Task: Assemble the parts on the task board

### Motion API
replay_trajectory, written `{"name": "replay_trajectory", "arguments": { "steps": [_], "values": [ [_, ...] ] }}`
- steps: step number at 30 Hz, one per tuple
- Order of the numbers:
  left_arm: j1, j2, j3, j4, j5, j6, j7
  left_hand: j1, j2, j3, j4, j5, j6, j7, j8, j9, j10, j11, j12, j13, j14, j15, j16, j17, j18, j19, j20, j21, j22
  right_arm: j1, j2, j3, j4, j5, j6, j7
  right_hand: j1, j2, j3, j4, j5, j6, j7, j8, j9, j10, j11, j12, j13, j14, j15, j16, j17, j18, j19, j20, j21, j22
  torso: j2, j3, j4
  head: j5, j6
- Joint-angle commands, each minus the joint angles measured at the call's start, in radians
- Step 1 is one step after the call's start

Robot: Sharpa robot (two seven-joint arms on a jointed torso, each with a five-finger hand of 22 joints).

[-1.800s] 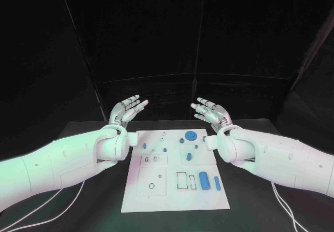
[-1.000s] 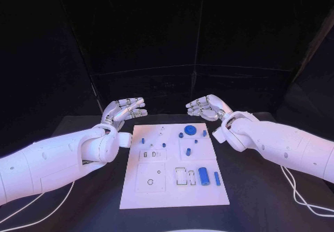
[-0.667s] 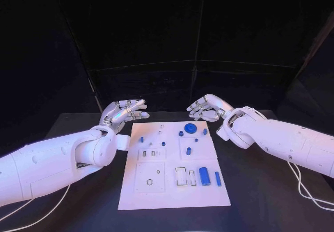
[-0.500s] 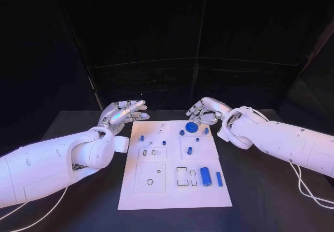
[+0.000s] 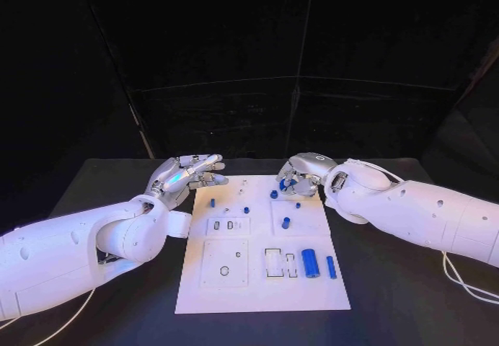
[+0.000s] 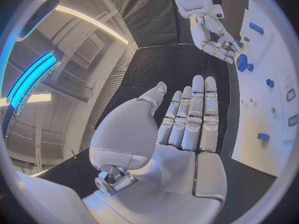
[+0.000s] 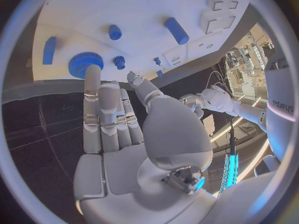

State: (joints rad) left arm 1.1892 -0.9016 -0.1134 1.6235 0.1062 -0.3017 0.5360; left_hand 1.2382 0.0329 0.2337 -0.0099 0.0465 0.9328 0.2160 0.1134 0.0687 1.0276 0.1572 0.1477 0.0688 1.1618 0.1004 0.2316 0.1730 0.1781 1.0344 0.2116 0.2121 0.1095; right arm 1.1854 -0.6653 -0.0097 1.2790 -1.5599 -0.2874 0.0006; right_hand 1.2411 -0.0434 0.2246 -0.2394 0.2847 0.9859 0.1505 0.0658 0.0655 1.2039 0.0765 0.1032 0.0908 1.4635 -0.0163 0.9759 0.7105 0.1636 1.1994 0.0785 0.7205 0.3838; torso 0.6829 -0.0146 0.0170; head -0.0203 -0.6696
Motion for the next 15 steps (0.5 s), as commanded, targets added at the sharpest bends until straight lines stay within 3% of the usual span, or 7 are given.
{"name": "replay_trajectory", "arguments": {
  "steps": [1,6,12,15],
  "values": [
    [0.002,-0.002,0.001,0.01,-0.001,0.041,-0.003,0.007,-0.001,0.005,-0.001,0.003,0.006,-0.002,0.001,-0.001,0.009,0.0,-0.003,-0.001,0.007,0.0,0.003,0.002,0.006,0.007,0.0,0.003,-0.001,0.004,0.002,0.001,0.008,-0.083,0.012,-0.047,-0.003,-0.003,0.0,0.008,-0.005,-0.006,0.001,0.001,0.002,-0.009,0.0,0.001,0.004,0.043,0.002,0.067,0.072,0.018,0.002,0.004,0.018,0.01,0.011,-0.0006,0.0033,0.0,0.001],
    [0.002,-0.001,0.001,0.008,-0.001,0.041,-0.009,0.006,-0.001,0.005,-0.001,0.003,0.007,-0.002,0.001,-0.001,0.009,0.0,-0.004,-0.002,0.008,0.0,0.004,0.003,0.006,0.008,0.0,0.003,-0.001,0.006,0.012,0.001,0.006,-0.092,0.022,-0.057,0.001,-0.001,-0.001,0.015,-0.008,-0.008,0.001,0.002,0.002,-0.013,0.001,0.013,0.011,0.041,0.004,0.171,0.193,0.019,-0.001,0.006,0.046,0.026,0.015,0.0012,0.0029,0.0,0.003],
    [0.002,0.002,0.0,0.004,-0.001,0.044,-0.01,0.006,-0.001,0.006,-0.001,0.003,0.007,-0.002,0.001,-0.002,0.01,0.0,-0.004,-0.002,0.009,0.0,0.004,0.004,0.006,0.009,0.0,0.003,-0.001,0.008,0.035,0.001,-0.01,-0.094,0.047,-0.057,0.0,0.002,0.0,0.021,-0.008,-0.015,0.0,-0.001,0.001,-0.017,0.001,0.017,0.013,0.036,0.004,0.192,0.212,0.019,-0.005,0.007,0.057,0.032,0.016,-0.0002,0.0042,-0.003,0.001],
    [0.002,0.005,0.0,-0.001,-0.001,0.043,-0.008,0.006,-0.001,0.006,-0.002,0.003,0.007,-0.001,0.001,-0.002,0.01,0.0,-0.005,-0.002,0.01,-0.001,0.005,0.005,0.006,0.01,-0.001,0.003,-0.001,0.008,0.052,0.002,-0.031,-0.095,0.062,-0.057,0.0,0.004,0.001,0.024,-0.008,-0.019,0.0,-0.001,0.001,-0.02,0.001,0.018,0.013,0.034,0.004,0.201,0.224,0.019,-0.007,0.007,0.06,0.034,0.016,0.0014,0.0056,-0.005,0.005]
  ]
}}
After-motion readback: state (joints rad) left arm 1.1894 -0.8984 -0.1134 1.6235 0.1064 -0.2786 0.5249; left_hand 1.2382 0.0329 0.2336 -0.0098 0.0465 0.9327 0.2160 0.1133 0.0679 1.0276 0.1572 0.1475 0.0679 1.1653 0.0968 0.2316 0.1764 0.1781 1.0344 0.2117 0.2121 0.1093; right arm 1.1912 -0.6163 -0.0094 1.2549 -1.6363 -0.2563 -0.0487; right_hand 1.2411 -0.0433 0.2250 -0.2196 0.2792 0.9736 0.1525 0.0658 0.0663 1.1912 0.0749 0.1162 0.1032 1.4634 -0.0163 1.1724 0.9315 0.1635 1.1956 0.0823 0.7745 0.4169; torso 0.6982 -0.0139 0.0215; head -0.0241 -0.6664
